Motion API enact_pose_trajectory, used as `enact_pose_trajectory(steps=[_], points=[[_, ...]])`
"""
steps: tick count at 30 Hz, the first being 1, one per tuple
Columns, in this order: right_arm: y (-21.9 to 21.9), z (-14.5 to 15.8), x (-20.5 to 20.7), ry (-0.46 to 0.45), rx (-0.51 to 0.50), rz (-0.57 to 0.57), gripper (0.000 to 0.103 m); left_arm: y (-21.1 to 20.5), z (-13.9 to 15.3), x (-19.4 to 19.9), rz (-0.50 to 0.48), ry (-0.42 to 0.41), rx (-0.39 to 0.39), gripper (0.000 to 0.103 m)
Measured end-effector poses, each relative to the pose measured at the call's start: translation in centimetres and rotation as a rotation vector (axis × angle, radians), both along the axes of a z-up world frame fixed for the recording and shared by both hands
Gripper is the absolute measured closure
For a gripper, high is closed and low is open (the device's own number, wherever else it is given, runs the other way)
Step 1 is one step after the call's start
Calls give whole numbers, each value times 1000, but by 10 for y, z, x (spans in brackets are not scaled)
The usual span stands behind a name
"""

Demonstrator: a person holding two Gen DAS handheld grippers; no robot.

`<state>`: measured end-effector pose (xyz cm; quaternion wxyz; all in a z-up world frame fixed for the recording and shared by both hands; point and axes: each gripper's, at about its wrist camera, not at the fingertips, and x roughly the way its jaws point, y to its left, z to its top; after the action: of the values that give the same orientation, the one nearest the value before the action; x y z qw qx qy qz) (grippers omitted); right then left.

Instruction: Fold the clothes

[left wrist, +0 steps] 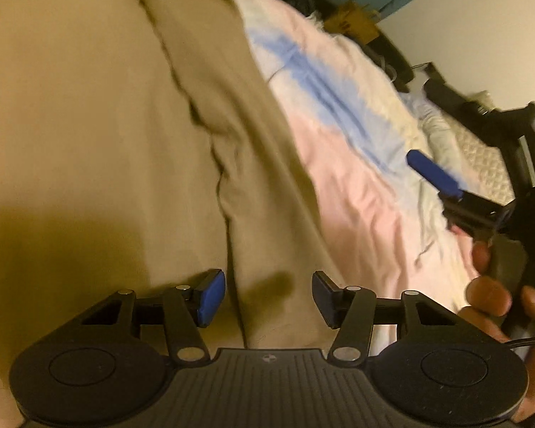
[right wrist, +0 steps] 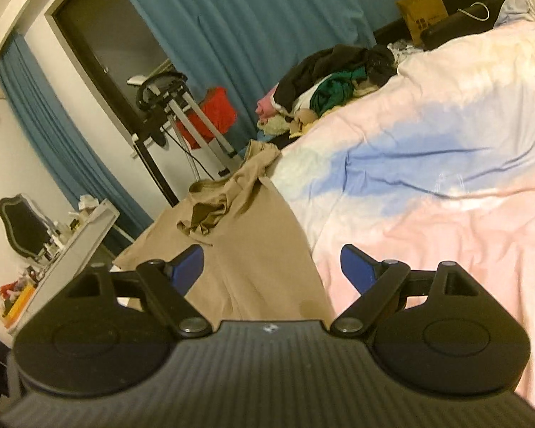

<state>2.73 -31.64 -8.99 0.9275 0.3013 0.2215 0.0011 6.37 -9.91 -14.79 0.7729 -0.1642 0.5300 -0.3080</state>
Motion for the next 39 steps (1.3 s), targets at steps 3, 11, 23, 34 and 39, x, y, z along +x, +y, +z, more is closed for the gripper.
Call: enact_pose_trajectory(steps=[3, 11, 23, 34, 39], points=[[-1, -6, 4, 15, 19, 9, 17, 0, -5, 0, 4, 1, 3, 47], [13, -15, 15, 33, -21, 16, 17, -14, -3, 3, -31, -59, 89, 81], [18, -14, 13, 25, -64, 19, 18, -6, 40, -2, -75, -127, -4, 101], [20, -15, 16, 32, -86, 20, 18, 24, 61, 2, -49, -108, 94, 101], [25, -15, 17, 33, -111, 27, 18, 22, 31, 3, -46, -111, 262, 100]])
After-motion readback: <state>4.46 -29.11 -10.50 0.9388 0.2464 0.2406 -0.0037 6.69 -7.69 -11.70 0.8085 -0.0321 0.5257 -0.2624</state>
